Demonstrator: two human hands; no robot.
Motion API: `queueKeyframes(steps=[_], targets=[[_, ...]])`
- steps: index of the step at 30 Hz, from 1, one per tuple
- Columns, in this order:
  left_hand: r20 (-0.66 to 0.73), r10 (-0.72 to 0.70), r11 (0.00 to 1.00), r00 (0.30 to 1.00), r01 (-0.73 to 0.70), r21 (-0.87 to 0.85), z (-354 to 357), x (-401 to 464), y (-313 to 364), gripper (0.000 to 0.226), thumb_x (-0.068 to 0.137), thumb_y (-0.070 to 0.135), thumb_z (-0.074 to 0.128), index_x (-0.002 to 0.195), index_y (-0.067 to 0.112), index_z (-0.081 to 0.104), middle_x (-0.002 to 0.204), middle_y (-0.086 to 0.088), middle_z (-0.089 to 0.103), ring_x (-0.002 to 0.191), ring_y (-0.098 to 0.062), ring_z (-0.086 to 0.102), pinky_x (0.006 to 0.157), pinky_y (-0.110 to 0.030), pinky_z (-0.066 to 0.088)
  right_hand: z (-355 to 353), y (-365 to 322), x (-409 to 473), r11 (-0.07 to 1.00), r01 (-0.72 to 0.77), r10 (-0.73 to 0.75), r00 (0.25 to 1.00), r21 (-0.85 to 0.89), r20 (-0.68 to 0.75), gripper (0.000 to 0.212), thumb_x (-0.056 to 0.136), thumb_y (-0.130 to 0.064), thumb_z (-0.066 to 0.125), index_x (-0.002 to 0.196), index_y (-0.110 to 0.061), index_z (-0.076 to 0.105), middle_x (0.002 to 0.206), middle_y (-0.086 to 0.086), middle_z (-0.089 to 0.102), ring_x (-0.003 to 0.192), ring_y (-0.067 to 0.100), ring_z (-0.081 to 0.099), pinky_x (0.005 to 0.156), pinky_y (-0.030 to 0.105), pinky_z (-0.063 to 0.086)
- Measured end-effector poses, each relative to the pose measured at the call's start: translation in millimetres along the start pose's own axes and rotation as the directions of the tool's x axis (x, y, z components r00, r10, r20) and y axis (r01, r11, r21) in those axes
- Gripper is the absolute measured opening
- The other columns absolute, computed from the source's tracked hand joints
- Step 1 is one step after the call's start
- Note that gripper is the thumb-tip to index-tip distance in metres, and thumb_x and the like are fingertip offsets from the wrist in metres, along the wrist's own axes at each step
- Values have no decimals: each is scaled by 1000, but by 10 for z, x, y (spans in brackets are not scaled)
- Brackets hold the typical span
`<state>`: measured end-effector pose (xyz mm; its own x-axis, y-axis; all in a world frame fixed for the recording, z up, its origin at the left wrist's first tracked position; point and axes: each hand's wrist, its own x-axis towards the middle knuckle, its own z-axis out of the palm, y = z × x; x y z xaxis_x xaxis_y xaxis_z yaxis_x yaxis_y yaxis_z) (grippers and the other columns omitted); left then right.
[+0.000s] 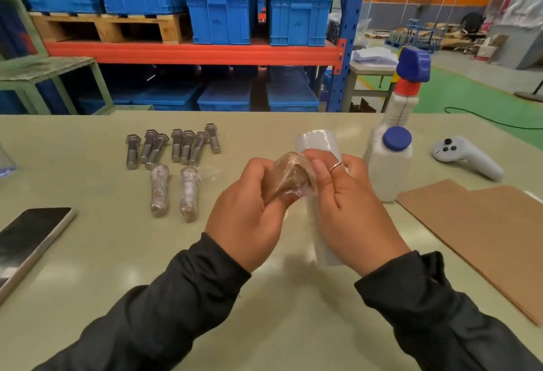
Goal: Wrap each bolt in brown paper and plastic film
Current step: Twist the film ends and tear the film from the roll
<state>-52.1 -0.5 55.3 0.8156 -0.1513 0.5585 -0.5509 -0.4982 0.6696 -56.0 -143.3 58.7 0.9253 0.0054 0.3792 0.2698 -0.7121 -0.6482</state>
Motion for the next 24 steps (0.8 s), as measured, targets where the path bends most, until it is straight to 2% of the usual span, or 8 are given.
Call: queueKeyframes(steps=[2,5,10,12,14,16,20,24], targets=[[-8,-47,982,999,45,-182,40,42,48,26,83,14,66,101,21,47,64,13,57,58,2,54,55,-8,35,77,-75,18,994,-3,8,999,108,-49,47,75,-67,3,105,-64,40,118,-12,28,86,2,45,70,3,35],[80,-71,923,994,96,-373,43,43,77,51,79,21,63,118,39,36,71,6,66,63,-8,60,61,-17,45,201,-68,37,972,-7,23,998,236,-65,24,86,-61,12,90,-76,29,116,-16,27,85,-1,49,75,12,38],[93,-102,809,990,137,-572,163,22,97,50,62,44,65,111,35,52,102,13,65,96,-5,63,79,-16,47,402,-33,62,965,21,-12,999,261,-36,51,96,-31,49,94,-74,22,113,-15,28,86,-9,52,66,9,48],[28,-171,796,985,155,-585,211,59,70,50,57,48,80,98,31,59,90,12,68,86,-3,65,73,-14,48,438,-66,63,931,19,0,999,365,-52,44,92,-42,51,95,-77,24,116,-14,28,88,0,56,68,9,49],[-4,-222,794,975,178,-581,242,67,26,44,56,54,76,87,26,60,72,15,66,66,1,61,61,-11,46,408,-88,60,825,-90,98,995,558,16,25,83,-65,40,98,-81,27,125,-9,36,95,5,59,79,21,53],[6,-257,776,966,210,-594,247,48,-15,42,56,56,64,82,24,60,59,17,59,51,3,53,50,-10,41,386,-10,79,781,-158,124,987,604,98,42,68,-72,36,102,-85,15,130,-10,45,105,8,57,88,30,50],[22,-282,790,959,246,-562,243,21,-115,38,58,59,60,75,26,58,51,17,53,43,2,45,45,-11,37,337,95,106,701,-253,122,964,667,237,41,73,-68,41,109,-79,24,116,-27,55,97,1,63,81,26,53],[126,-402,608,907,367,-704,249,47,-176,20,59,48,65,59,29,62,47,9,49,33,-4,39,34,-15,33,327,147,91,751,-203,78,972,628,221,46,79,-57,44,111,-81,21,98,-47,54,93,-13,59,71,11,50]])
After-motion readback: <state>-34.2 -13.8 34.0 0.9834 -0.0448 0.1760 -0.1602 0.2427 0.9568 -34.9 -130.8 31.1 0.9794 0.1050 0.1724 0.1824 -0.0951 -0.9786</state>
